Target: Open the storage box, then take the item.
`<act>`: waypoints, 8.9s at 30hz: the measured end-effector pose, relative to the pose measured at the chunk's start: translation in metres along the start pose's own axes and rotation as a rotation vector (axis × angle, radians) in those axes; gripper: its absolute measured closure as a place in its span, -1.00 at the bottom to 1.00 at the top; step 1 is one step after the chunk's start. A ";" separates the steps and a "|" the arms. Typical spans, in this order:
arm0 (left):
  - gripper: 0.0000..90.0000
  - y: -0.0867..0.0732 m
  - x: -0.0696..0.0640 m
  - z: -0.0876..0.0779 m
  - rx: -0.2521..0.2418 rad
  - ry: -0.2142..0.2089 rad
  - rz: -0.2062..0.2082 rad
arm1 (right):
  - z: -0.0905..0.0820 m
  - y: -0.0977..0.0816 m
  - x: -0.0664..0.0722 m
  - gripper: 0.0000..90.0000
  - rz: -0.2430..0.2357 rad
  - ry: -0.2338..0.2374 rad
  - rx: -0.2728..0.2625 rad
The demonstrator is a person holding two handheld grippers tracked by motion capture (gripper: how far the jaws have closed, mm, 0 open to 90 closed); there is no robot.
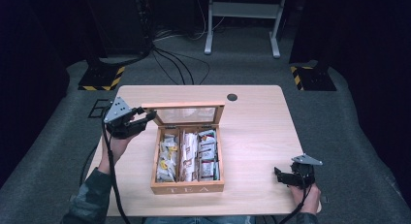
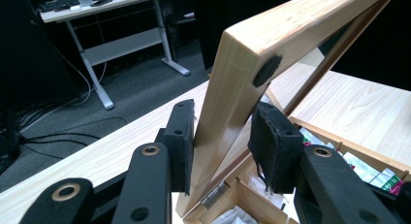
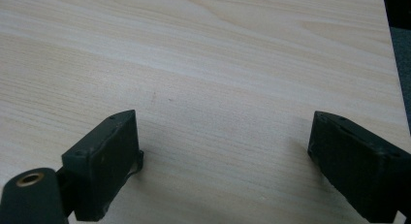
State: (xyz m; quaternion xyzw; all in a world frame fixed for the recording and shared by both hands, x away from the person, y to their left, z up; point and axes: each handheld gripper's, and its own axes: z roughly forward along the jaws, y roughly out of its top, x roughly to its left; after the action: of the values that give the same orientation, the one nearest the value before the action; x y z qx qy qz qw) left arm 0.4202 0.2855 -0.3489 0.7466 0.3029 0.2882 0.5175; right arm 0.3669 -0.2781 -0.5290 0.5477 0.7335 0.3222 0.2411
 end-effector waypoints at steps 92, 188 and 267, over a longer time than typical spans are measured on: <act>0.43 0.005 0.012 0.008 0.000 0.002 0.009 | 0.008 0.154 0.245 -0.62 -0.382 0.590 0.037; 0.44 0.007 0.012 0.008 0.005 -0.002 0.013 | 0.026 0.150 0.275 1.00 -0.303 0.513 0.176; 0.45 0.008 0.013 0.009 0.011 0.001 0.008 | -0.042 0.187 0.239 1.00 -0.282 0.512 -0.082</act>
State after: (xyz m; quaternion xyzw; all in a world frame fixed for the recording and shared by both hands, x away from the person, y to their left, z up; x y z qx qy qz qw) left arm 0.4367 0.2876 -0.3423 0.7504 0.3016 0.2892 0.5121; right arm 0.3906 -0.0220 -0.3624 0.3310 0.8257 0.4427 0.1128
